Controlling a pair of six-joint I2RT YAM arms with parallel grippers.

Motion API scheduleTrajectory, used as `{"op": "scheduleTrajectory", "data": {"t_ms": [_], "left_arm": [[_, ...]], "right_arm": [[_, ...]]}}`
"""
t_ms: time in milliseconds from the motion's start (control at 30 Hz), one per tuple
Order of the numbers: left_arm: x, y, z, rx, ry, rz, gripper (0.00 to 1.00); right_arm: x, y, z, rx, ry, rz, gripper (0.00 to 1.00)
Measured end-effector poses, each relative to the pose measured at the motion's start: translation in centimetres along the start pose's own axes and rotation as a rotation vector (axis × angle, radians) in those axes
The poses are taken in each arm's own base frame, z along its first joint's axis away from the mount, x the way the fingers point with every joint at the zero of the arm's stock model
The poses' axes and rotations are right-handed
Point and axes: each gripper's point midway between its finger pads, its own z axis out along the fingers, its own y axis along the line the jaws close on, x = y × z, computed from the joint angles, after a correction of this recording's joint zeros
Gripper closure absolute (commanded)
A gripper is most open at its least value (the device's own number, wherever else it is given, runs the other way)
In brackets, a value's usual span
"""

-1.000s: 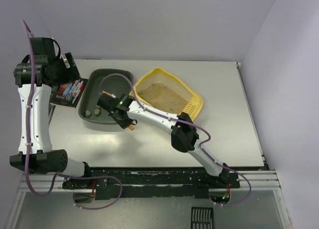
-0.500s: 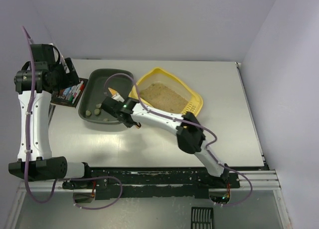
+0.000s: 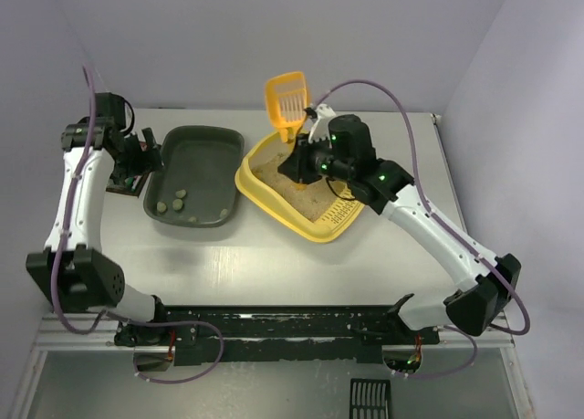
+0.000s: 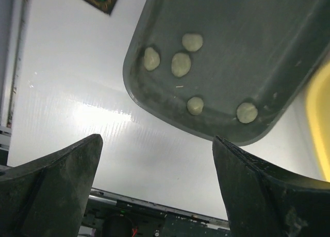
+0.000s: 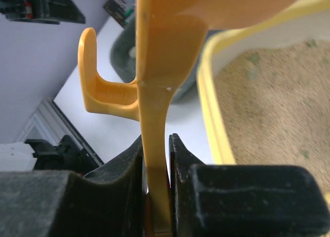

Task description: Clean the litter box

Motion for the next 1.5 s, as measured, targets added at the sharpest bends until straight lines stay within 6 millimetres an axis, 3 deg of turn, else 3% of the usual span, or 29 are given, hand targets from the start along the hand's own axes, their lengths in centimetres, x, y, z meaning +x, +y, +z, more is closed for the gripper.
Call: {"op": "scheduleTrajectory", "data": {"t_ms": [133,267,333,400,600,867,1000,1100,1300,1500], "left_arm": [[1.3,0.2,4.1,-0.049,0.122,0.005,0.01],[1.2,0.1,6.1,-0.105,0.173,0.028,0.01],[0.0,-1.1,6.9,-0.132,0.153,0.063,0.01],[-0.8,-4.0,7.5,-0.131,0.125,0.132,0.02],[-1.3,-15.2,8.7,-0.021,0.052,0.308,0.04],[-2.7,-20.3,7.7,0.218,-0.079,0.272,0.0],[-2.7,-25.1,6.9,0.313,-0.106,0.312,0.01],[-2.0,-28.7,7.6,0.37,-0.091,0.328,0.0],[2.5,-30.2,8.9,0.392,0.008,0.365,0.01],[2.5,-30.5,8.9,0.386,-0.013,0.402,0.13]], "right_arm": [[2.5,-6.1,0.2,0.076,0.064,0.097,1.0],[5.4,-11.0,0.1,0.156,0.147,0.198,1.0],[6.4,-12.9,-0.4,0.184,0.164,0.247,1.0],[6.7,-14.1,-0.7,0.196,0.169,0.291,1.0],[7.4,-14.4,0.2,0.168,0.198,0.335,1.0],[7.9,-14.7,1.5,0.148,0.236,0.419,1.0],[7.5,-14.4,1.4,0.135,0.227,0.433,1.0],[7.2,-14.3,1.2,0.141,0.218,0.431,1.0],[5.9,-13.6,-0.6,0.158,0.149,0.411,1.0],[5.4,-13.2,-1.3,0.152,0.113,0.402,1.0]]}}
